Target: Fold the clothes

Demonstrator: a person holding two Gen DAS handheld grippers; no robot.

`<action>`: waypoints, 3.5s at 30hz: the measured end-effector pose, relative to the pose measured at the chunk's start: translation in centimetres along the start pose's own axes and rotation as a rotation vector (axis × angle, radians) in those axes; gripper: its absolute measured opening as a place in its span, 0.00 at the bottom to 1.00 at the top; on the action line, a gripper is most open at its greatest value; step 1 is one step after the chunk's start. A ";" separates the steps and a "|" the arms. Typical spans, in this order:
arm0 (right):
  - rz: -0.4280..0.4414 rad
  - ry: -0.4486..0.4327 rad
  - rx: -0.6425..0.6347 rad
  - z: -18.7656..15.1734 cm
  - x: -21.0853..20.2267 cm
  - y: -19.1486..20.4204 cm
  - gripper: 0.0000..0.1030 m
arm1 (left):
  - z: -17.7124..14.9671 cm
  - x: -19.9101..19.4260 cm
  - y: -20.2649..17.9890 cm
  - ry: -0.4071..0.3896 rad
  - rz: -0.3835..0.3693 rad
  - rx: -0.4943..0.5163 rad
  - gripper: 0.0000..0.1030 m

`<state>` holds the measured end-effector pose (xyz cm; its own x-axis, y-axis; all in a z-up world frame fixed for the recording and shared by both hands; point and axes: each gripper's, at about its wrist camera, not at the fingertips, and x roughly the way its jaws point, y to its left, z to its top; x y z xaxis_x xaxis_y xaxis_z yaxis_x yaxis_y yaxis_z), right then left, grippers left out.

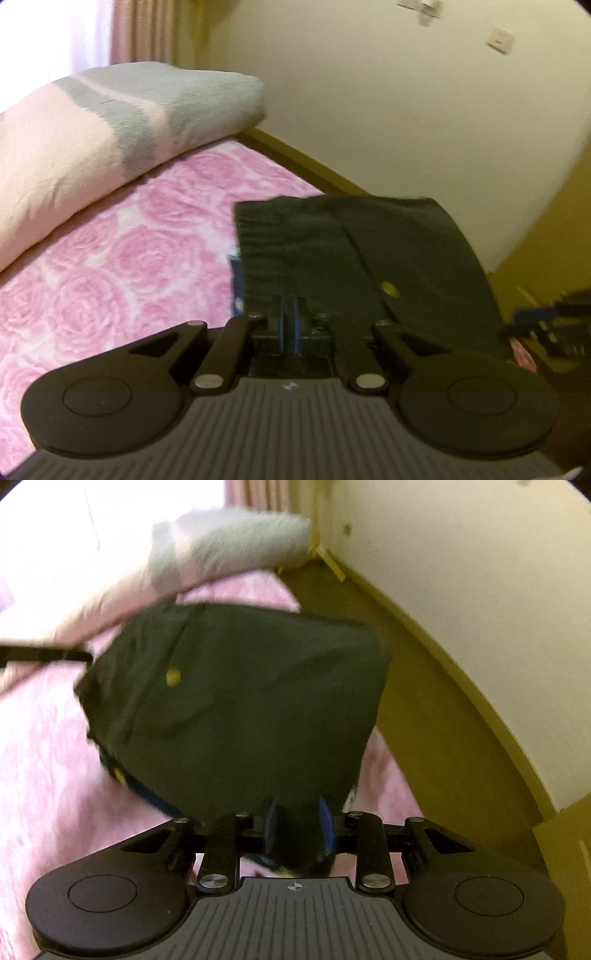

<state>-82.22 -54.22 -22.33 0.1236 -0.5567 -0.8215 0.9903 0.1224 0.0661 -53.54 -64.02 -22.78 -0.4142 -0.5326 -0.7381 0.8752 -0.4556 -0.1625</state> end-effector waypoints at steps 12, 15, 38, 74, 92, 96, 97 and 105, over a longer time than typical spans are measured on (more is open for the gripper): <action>-0.056 -0.070 0.192 -0.9 -0.3 1.1 0.28 | -1.1 0.1 1.0 0.000 0.020 -0.060 0.03; -0.071 -0.066 0.208 -1.5 -0.6 1.3 0.29 | -1.6 0.1 0.2 0.004 -0.009 -0.041 0.03; -0.116 -0.077 0.451 -5.0 -7.9 7.7 0.70 | -4.4 -11.1 -3.7 0.149 0.122 -0.059 0.22; -0.192 -0.139 0.408 -12.6 -26.3 22.3 0.70 | -12.0 -32.0 -9.6 0.092 0.145 0.068 0.46; -0.161 -0.073 0.410 -13.0 -24.7 20.3 0.70 | -13.6 -28.5 -12.3 0.118 0.173 0.064 0.53; -0.155 -0.080 0.402 -12.6 -24.0 19.0 0.70 | -13.3 -27.3 -12.9 0.118 0.173 0.049 0.53; -0.155 -0.079 0.400 -12.5 -23.8 18.7 0.70 | -13.3 -27.0 -13.0 0.119 0.173 0.046 0.53; -0.142 -0.057 0.387 -11.9 -22.0 16.3 0.70 | -12.7 -24.8 -13.8 0.138 0.163 0.015 0.53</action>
<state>-69.55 -30.17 -9.92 -0.0236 -0.5915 -0.8060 0.9474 -0.2706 0.1709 -52.23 -35.49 -10.53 -0.2281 -0.4977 -0.8368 0.9237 -0.3823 -0.0244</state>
